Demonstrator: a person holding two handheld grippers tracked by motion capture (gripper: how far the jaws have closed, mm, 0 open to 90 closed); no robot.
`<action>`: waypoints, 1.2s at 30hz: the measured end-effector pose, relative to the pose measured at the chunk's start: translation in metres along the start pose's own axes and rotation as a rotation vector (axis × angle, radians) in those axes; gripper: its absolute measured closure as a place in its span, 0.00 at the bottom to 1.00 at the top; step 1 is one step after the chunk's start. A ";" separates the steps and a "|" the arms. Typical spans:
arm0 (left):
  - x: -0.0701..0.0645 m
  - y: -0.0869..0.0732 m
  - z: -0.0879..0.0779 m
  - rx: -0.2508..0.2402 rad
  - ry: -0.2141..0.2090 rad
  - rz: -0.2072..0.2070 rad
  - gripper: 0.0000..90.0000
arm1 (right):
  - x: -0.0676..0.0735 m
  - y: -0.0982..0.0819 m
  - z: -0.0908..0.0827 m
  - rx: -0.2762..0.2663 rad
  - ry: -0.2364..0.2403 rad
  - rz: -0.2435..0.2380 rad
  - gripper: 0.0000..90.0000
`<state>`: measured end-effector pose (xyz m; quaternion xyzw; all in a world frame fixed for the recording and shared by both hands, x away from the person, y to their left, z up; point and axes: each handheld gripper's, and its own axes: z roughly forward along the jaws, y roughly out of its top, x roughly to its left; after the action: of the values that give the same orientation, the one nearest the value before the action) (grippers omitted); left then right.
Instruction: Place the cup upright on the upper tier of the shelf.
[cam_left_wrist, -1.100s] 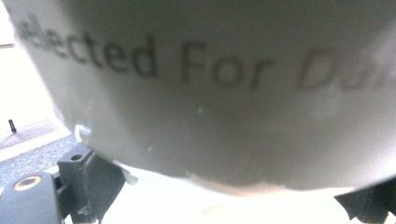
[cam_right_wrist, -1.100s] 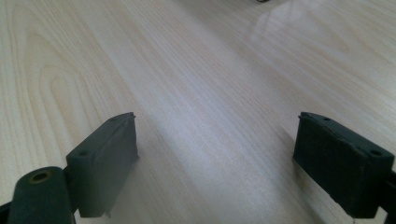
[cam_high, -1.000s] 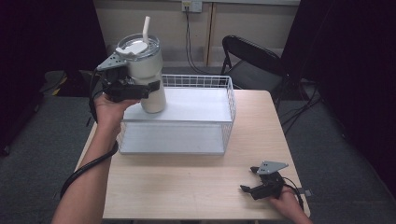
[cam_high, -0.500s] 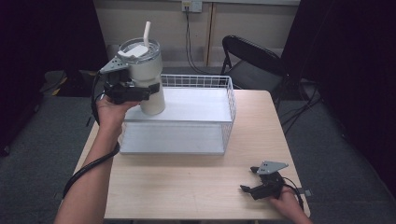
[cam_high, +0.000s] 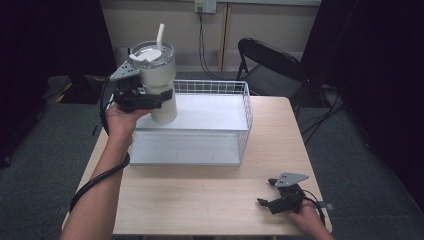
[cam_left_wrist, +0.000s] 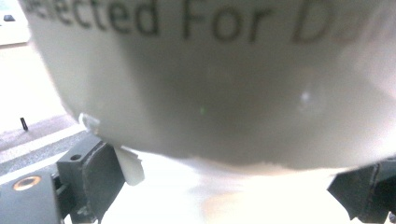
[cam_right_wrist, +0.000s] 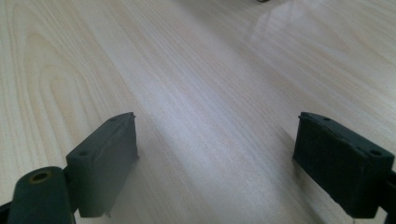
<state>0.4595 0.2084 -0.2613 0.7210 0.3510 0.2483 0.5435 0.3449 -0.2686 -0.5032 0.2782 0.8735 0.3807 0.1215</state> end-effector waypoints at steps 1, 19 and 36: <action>0.000 0.000 0.000 -0.002 0.000 0.006 0.11 | 0.000 0.000 0.000 0.000 0.000 -0.001 0.14; -0.003 -0.006 -0.001 -0.035 0.019 0.005 0.10 | 0.000 0.000 0.000 0.000 0.000 0.000 0.14; -0.004 -0.019 -0.017 -0.030 0.014 -0.019 0.12 | 0.000 0.000 0.000 0.000 0.000 0.001 0.14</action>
<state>0.4400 0.2188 -0.2747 0.7075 0.3578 0.2534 0.5543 0.3446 -0.2686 -0.5032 0.2786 0.8733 0.3807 0.1215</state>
